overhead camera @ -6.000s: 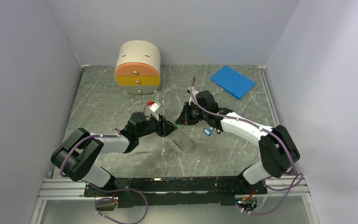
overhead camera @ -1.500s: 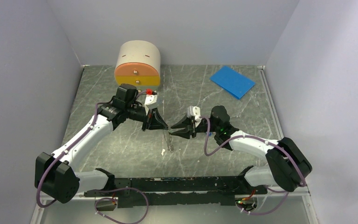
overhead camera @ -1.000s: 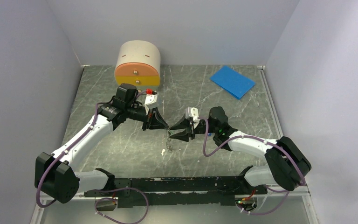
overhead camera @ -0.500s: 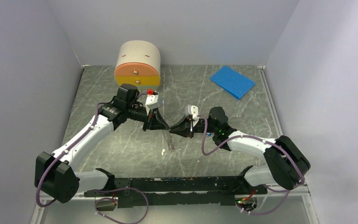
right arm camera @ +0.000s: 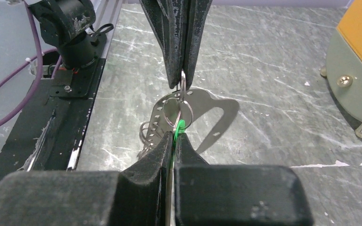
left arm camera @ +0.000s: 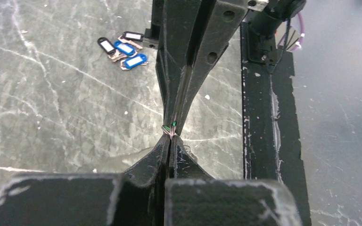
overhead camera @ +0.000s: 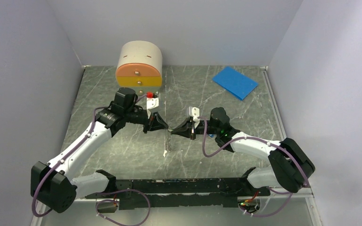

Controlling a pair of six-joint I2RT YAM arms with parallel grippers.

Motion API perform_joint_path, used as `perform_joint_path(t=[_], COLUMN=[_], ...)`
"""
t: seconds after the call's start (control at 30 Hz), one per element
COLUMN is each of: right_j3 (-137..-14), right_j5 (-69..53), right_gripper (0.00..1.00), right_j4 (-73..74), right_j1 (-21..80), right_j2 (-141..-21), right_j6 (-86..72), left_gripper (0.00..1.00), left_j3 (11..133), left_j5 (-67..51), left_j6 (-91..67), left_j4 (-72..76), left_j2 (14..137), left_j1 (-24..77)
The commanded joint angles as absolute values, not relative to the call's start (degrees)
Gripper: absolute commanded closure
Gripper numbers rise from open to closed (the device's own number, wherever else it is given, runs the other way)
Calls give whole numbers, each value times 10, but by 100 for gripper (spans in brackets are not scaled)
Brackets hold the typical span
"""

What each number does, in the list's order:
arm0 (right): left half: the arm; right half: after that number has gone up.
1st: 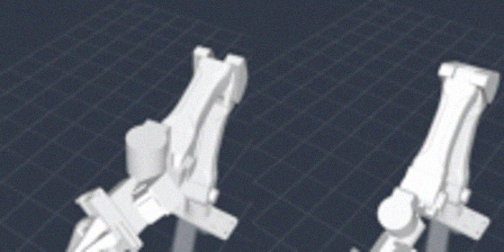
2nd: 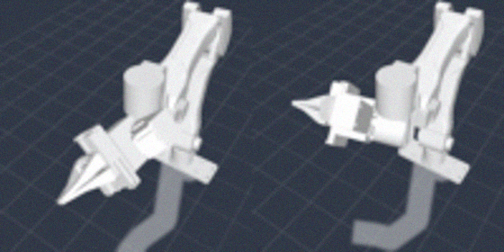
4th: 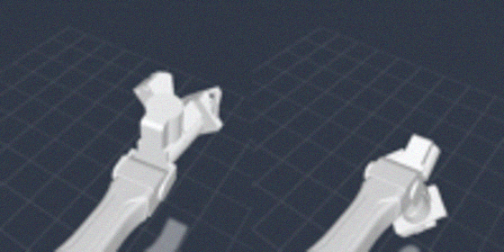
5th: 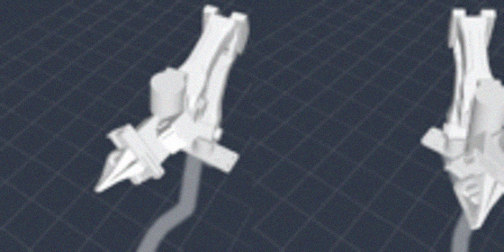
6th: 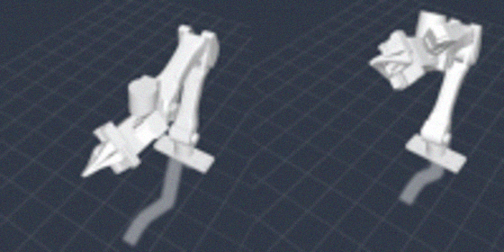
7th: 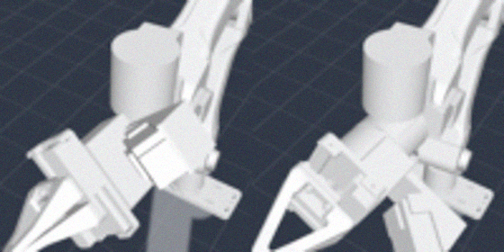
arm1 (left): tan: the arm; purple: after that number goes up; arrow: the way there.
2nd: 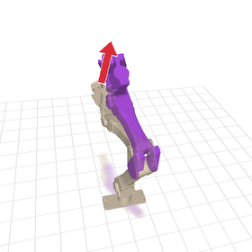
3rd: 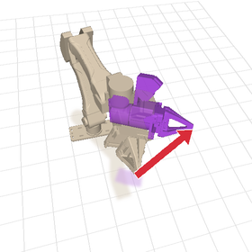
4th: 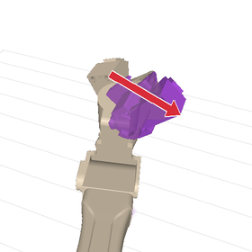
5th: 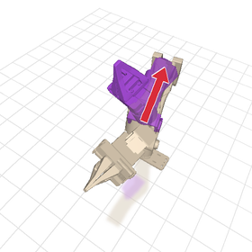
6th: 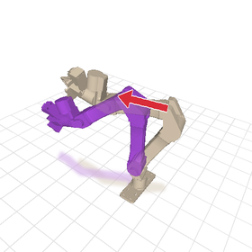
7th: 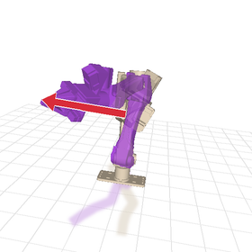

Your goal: Remove the keys from the keyring

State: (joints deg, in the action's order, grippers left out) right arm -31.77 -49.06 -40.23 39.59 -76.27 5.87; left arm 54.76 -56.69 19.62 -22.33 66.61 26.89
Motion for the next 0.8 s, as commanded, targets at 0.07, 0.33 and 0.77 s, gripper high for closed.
perform_joint_path(t=[0.07, 0.33, 0.77], right_j3=[-347, -365, -397], right_j5=[-485, -504, -503], right_gripper=[100, 100, 100], right_j4=[-351, -320, -263], right_j1=[398, 400, 401], right_j2=[-737, -735, -732], right_j6=[98, 97, 79], left_gripper=[98, 97, 98], left_j3=[541, 517, 491], left_j5=[-512, -474, -418], left_j6=[179, 157, 129], left_j4=[-176, -135, -88], left_j2=[636, 616, 595], left_j1=[272, 272, 275])
